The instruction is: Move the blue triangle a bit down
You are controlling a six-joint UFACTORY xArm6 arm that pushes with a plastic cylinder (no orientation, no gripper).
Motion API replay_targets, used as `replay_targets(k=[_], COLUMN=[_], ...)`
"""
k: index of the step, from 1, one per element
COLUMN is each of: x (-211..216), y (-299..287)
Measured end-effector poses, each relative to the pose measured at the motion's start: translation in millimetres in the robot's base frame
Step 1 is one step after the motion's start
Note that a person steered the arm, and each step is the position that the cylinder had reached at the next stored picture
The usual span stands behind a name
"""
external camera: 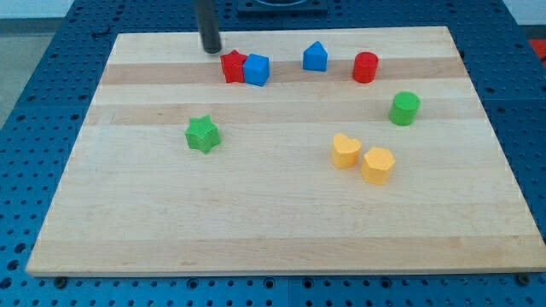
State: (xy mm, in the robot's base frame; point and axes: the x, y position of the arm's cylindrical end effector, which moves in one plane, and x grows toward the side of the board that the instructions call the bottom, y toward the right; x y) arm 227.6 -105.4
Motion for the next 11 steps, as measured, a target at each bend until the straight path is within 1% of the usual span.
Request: replay_targets(k=[3,4,5,6,7,9,10,11], x=[-12.4,-9.4,-7.1,5.7,22.1,38.6,33.2,15.8], y=[174.0,192.8,179.2,170.0,169.9,166.4,161.8,133.1])
